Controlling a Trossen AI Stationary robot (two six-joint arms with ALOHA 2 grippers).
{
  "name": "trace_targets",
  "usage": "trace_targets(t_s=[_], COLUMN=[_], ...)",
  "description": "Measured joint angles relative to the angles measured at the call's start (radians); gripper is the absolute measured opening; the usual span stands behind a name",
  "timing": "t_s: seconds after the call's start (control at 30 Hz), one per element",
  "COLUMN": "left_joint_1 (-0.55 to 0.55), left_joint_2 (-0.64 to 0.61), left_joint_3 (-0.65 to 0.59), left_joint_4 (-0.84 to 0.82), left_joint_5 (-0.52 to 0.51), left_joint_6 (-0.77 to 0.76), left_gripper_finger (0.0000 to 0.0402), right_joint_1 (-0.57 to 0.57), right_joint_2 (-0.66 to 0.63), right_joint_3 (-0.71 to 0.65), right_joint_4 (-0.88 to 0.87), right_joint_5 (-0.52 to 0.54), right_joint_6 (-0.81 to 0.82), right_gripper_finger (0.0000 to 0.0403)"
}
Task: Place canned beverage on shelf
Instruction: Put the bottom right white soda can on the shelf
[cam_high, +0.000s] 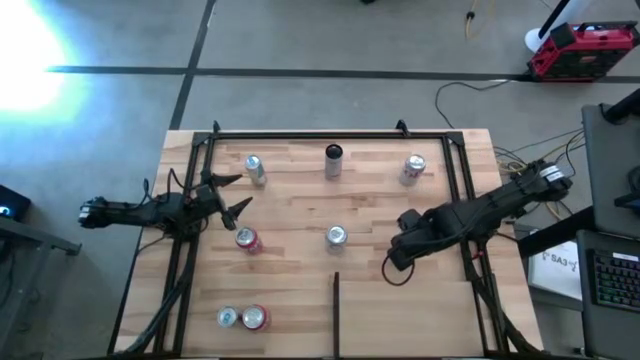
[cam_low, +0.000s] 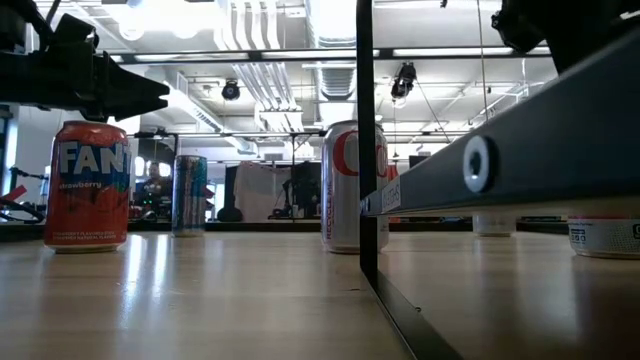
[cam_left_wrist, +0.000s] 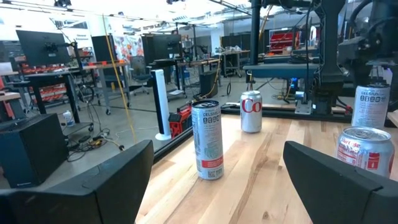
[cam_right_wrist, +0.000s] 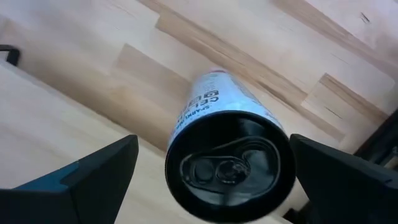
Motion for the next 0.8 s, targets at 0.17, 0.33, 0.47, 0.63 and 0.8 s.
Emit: trace_targets(t_s=[0.17,0.33,0.47,0.63,0.8], left_joint_1=[0.000,0.000,0.000,0.000,0.000], left_joint_2=[0.000,0.000,0.000,0.000,0.000], left_joint_3=[0.000,0.000,0.000,0.000,0.000], left_joint_4=[0.000,0.000,0.000,0.000,0.000], left_joint_5=[0.000,0.000,0.000,0.000,0.000], left_joint_6=[0.000,0.000,0.000,0.000,0.000], left_gripper_finger=[0.0343,0.0343,0.0343,0.0343,0.0343], right_joint_1=[0.000,0.000,0.000,0.000,0.000], right_joint_2=[0.023,0.011,0.007,0.011,-0.005], right_joint_3=[0.000,0.000,0.000,0.000,0.001], right_joint_4=[-0.017,-0.016,-0.015,-0.015,-0.020], right_joint_5=[0.000,0.010,0.024,0.013,-0.032], right_joint_6=[0.016,0.047,0.084,0.162,0.186], right_gripper_finger=[0.0399,0.0351,0.0259,0.0238,0.0238])
